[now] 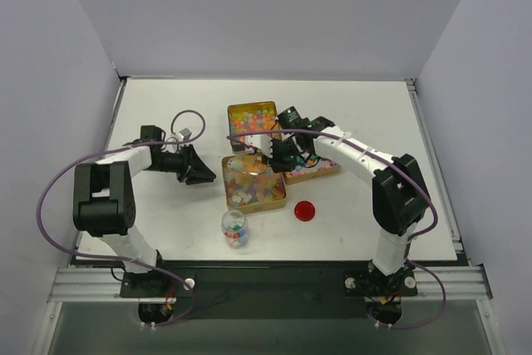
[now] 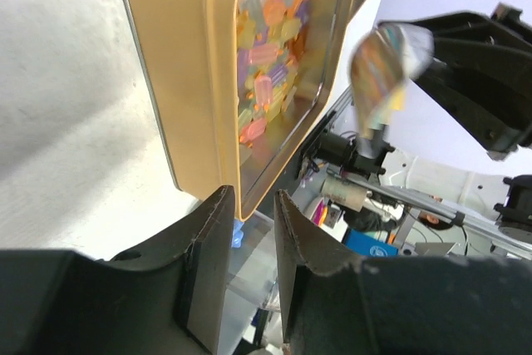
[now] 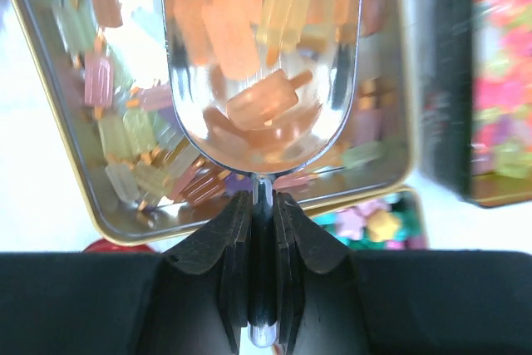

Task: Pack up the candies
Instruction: Scoop the fake candies from the storage box, then place the fake candies in the packing bottle.

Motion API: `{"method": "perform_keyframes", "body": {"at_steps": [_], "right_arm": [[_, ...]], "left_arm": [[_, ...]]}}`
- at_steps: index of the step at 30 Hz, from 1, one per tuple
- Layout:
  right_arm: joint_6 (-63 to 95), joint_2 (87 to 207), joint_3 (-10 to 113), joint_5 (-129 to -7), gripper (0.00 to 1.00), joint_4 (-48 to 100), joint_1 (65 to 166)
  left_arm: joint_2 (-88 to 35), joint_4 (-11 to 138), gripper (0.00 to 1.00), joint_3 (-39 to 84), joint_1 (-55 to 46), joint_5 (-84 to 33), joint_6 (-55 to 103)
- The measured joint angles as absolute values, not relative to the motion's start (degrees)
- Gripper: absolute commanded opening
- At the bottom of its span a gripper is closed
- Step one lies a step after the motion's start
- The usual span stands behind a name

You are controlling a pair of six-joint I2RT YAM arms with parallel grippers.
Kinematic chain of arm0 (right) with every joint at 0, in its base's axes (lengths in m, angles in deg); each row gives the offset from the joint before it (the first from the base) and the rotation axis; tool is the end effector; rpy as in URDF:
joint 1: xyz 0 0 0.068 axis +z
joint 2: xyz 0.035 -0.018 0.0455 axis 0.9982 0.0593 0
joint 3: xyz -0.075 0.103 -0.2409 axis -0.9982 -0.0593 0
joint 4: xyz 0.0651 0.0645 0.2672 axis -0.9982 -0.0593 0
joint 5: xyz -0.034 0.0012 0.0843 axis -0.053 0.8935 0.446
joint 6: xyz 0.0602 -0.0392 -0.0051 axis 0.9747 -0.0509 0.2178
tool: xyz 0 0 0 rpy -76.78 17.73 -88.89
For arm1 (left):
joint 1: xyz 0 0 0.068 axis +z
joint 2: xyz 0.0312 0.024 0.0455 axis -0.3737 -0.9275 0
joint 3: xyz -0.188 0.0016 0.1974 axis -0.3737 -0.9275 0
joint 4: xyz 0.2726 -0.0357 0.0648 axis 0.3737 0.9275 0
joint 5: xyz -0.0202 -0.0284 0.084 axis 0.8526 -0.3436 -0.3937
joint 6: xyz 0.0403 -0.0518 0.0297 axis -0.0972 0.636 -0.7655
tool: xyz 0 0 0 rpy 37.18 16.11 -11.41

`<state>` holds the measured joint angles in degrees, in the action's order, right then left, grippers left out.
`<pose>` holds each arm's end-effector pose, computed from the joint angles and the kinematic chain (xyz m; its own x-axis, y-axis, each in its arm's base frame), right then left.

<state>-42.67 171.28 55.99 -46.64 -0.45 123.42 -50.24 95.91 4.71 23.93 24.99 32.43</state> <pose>0.3300 0.2835 0.2089 0.2060 -0.7007 -0.6831 -0.9693 -0.0500 -0.2409 0.3220 -0.0397 0.1284 -0.9761 -0.2143 0.0361 -0.1383 0.4841 -0.8640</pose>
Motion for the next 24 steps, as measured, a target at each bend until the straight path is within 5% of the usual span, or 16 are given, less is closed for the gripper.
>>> {"method": "perform_keyframes", "body": {"at_steps": [13, 24], "right_arm": [[-40.99, 161.84, 55.93, -48.26, 0.00, -2.12, 126.76], [-51.68, 154.47, 58.68, -53.35, 0.00, -19.56, 133.80]], "left_arm": [[-47.10, 96.28, 0.42, 6.28, 28.69, 23.73, 32.19], [-37.57, 93.95, 0.85, 5.93, 28.71, 18.30, 32.13]]}}
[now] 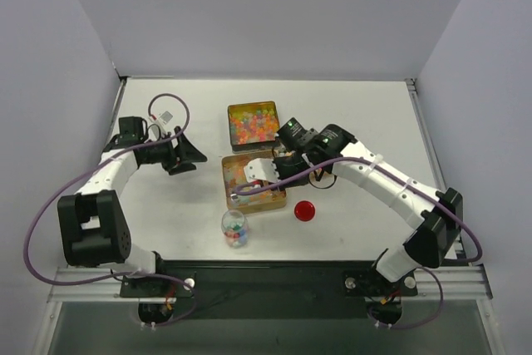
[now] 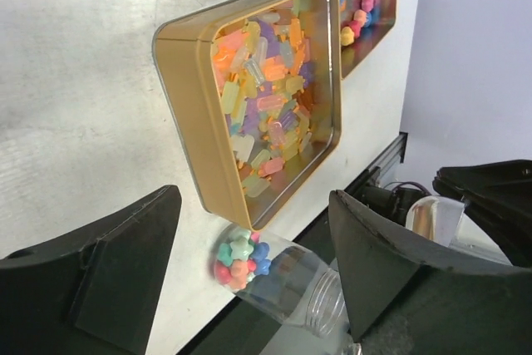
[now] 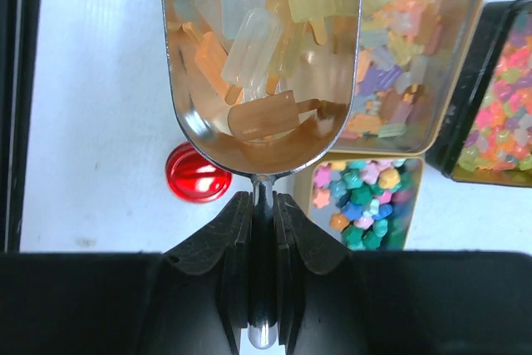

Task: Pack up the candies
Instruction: Place the fake candies in the packing bottle.

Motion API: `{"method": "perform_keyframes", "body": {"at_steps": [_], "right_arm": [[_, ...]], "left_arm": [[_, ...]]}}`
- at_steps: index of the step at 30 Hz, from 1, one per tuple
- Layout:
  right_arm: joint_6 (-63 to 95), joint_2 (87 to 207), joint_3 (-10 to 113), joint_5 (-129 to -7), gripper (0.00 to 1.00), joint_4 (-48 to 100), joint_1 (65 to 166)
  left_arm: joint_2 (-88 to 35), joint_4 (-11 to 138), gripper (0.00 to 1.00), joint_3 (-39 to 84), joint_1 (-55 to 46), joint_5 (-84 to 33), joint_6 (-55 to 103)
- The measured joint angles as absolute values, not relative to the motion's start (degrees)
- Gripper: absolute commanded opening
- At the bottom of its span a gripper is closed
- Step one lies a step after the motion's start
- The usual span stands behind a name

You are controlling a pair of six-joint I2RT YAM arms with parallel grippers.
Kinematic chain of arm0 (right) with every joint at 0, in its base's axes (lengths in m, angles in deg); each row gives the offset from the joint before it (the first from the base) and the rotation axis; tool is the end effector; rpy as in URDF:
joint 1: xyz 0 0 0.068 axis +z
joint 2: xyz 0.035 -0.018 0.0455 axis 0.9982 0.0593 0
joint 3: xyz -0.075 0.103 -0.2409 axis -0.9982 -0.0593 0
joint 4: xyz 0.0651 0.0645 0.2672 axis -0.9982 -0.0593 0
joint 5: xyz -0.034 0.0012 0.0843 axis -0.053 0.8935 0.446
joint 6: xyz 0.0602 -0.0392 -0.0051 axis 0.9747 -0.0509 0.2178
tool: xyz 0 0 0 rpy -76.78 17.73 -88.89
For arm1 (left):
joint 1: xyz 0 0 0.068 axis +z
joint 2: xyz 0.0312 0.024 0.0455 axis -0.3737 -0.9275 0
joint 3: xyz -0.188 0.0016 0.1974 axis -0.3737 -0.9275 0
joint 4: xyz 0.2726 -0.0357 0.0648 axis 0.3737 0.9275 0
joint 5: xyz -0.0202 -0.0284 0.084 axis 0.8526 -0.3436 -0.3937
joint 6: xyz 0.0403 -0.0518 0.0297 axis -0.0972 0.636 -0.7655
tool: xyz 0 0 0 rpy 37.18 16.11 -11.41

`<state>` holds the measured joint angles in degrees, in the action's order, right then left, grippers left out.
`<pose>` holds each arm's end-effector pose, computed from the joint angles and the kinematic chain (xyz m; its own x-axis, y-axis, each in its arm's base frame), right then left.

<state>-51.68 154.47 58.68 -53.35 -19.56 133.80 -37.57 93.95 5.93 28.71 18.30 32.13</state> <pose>0.2310 0.2831 0.3089 0.4698 -0.6777 -0.5656 -0.8764 -0.2811 -0.3911 0.3231 -0.0089 0.1975 -0.9117 -0.3201 -0.2576 0.0229 0.5865 -0.8096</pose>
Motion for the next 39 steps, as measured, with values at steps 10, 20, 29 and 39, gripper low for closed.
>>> {"method": "perform_keyframes", "body": {"at_steps": [10, 20, 29, 39], "right_arm": [[-57.12, 154.08, 59.67, -61.61, 0.00, -29.31, 139.68], [-57.25, 156.66, 65.00, -68.10, 0.00, -32.65, 143.97], [-56.42, 161.01, 68.54, -73.26, 0.00, -35.05, 146.04], [-55.26, 163.54, 72.74, -77.72, 0.00, -37.90, 148.34]], "left_arm": [[-27.95, 92.96, 0.86, 0.80, 29.13, 12.75, 30.66], [-22.03, 91.21, 0.86, -3.86, 29.19, 11.40, 30.45], [-18.75, 87.98, 0.86, -5.69, 29.19, 11.38, 31.56], [-15.49, 84.72, 0.87, -8.86, 30.02, 11.66, 33.55]]}}
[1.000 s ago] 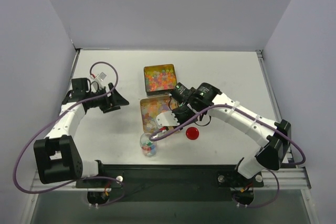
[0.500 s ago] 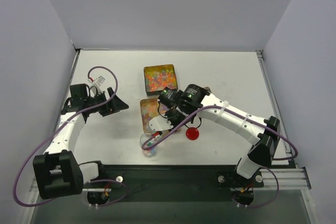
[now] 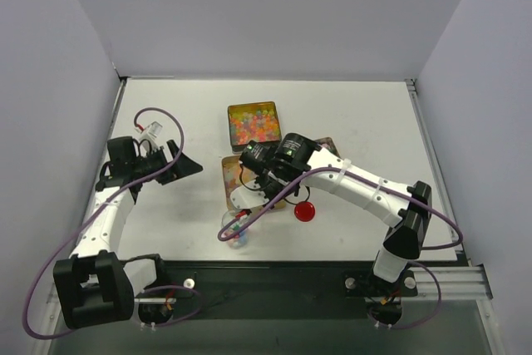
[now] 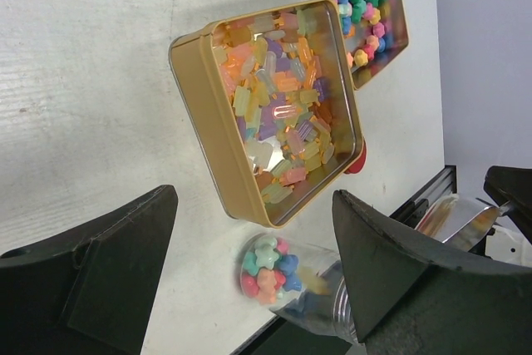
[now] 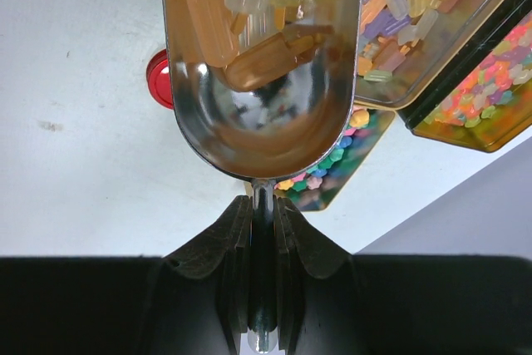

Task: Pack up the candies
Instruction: Place the fake candies in the packing bottle.

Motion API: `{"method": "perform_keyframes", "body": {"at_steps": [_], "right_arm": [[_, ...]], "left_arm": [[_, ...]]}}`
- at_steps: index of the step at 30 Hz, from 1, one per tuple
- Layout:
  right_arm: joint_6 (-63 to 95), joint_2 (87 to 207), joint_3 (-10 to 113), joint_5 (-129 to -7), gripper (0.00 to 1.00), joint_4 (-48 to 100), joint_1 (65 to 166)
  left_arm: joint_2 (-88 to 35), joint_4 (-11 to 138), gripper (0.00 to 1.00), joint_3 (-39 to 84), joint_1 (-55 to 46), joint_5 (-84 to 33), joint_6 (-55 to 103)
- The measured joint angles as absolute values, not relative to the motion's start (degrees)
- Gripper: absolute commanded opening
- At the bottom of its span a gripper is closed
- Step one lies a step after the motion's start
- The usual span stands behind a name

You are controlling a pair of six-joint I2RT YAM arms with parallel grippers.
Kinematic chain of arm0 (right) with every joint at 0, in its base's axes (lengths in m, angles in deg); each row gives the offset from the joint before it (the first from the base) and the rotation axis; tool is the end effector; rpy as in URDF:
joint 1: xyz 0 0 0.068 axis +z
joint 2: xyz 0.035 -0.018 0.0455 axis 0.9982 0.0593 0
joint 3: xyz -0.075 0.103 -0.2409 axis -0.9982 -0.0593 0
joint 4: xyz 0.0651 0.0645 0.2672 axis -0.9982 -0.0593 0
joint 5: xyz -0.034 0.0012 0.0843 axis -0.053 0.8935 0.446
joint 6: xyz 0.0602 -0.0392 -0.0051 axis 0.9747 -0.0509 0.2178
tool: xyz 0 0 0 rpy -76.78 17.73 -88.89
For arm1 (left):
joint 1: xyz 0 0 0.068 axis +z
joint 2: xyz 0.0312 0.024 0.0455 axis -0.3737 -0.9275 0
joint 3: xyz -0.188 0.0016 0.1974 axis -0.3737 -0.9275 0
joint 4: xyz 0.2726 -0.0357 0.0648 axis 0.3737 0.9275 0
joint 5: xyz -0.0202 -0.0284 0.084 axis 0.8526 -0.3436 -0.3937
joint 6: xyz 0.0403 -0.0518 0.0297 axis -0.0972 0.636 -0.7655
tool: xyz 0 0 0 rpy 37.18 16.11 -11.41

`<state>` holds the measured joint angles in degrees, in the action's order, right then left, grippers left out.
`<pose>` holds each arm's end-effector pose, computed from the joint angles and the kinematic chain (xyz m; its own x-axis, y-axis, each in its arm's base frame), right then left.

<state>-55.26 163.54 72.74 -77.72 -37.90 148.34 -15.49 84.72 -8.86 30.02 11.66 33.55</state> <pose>0.1809 0.3327 0.3105 0.6009 -0.7838 -0.1565 -0.7666 -0.5097 -0.3905 0.2626 -0.0055 0.2218 -0.7737 -0.3688 -0.5152 0.1503 0.6831 -0.7147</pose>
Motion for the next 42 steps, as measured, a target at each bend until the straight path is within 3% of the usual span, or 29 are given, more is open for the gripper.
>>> {"method": "perform_keyframes", "body": {"at_steps": [28, 42], "right_arm": [[-54.89, 168.07, 80.56, -87.95, 0.00, -43.51, 153.78], [-45.43, 177.60, 94.88, -83.93, 0.00, -43.95, 142.24]], "left_arm": [[-14.14, 80.70, 0.88, -10.50, 30.31, 13.93, 36.87], [-16.28, 75.19, 0.86, -9.58, 20.91, 20.77, 41.20]]}}
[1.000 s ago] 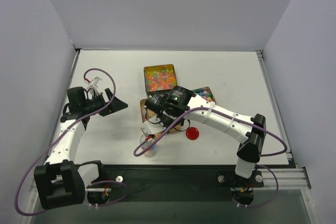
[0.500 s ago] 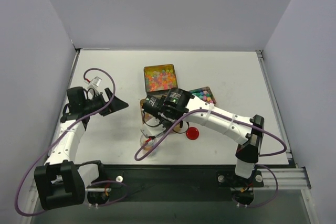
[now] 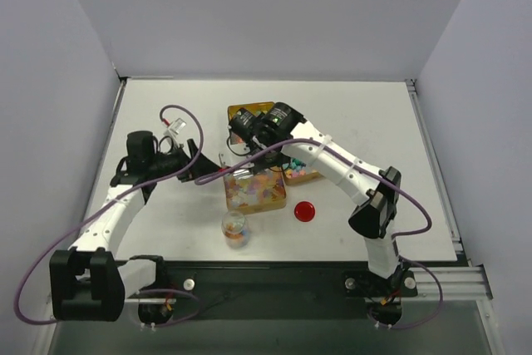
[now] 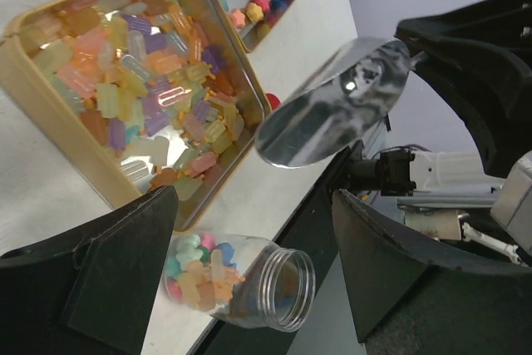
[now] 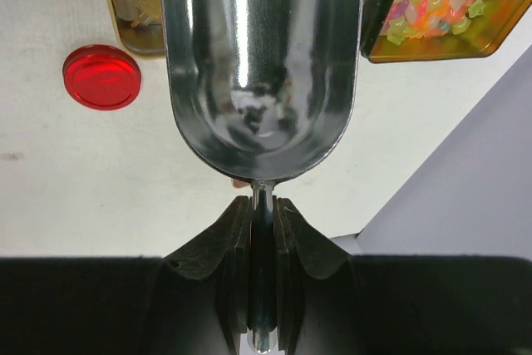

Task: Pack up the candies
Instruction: Place the fake candies in the packing bottle, then adjust the spatula, then scoop the fake candies from the storage box.

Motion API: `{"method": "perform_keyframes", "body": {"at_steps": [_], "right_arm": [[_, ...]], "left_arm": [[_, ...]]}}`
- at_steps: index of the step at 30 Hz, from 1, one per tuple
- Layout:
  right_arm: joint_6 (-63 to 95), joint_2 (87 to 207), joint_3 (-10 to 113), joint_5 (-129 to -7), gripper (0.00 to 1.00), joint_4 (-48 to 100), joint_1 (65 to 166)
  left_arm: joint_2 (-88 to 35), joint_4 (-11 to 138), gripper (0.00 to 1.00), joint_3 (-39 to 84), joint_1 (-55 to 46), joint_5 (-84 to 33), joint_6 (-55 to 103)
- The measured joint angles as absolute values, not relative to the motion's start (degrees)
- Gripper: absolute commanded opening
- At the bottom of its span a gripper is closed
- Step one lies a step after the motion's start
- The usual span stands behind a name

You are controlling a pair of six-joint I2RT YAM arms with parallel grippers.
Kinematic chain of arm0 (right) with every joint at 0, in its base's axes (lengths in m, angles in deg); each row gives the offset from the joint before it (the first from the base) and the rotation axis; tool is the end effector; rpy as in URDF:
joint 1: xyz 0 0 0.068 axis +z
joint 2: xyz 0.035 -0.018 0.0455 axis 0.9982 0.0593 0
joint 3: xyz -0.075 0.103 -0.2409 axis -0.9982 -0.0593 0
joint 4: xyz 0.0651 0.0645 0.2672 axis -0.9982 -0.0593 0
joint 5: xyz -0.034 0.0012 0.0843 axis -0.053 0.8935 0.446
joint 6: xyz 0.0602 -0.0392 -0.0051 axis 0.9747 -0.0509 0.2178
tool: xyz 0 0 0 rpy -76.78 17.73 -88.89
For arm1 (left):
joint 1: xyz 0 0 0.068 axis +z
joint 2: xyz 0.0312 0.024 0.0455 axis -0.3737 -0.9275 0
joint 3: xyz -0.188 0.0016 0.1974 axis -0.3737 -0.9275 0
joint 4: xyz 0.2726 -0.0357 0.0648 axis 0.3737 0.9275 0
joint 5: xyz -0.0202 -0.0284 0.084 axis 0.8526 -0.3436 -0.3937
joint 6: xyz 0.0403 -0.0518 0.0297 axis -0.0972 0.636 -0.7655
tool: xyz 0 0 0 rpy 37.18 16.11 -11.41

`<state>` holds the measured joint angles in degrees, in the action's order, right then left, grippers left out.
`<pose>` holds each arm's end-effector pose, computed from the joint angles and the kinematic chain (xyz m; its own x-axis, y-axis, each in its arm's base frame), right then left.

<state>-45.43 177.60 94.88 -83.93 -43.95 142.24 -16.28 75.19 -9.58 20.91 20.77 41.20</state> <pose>0.2521 0.3541 0.3339 0.3433 -0.9252 -0.1615 -0.8644 -0.2440 -0.4397 0.2642 -0.0532 0.2331 -0.8230 -0.2677 -0.5011 0.3240 0.5033 -0.8011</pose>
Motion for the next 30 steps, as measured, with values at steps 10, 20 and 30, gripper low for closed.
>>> {"method": "perform_keyframes", "body": {"at_steps": [10, 20, 30], "right_arm": [[-43.16, 181.18, 105.39, -77.92, 0.00, -42.20, 143.44], [-40.47, 175.23, 95.97, -71.12, 0.00, -37.46, 139.24], [-40.66, 176.39, 88.84, -72.17, 0.00, -37.59, 128.45]], "left_arm": [[-26.81, 75.26, 0.83, -4.67, 16.49, 19.38, 41.46], [-30.90, 74.91, 0.82, -1.39, 18.92, 20.73, 43.10], [-27.82, 74.36, 0.77, -3.42, 27.27, 14.94, 44.30]]}}
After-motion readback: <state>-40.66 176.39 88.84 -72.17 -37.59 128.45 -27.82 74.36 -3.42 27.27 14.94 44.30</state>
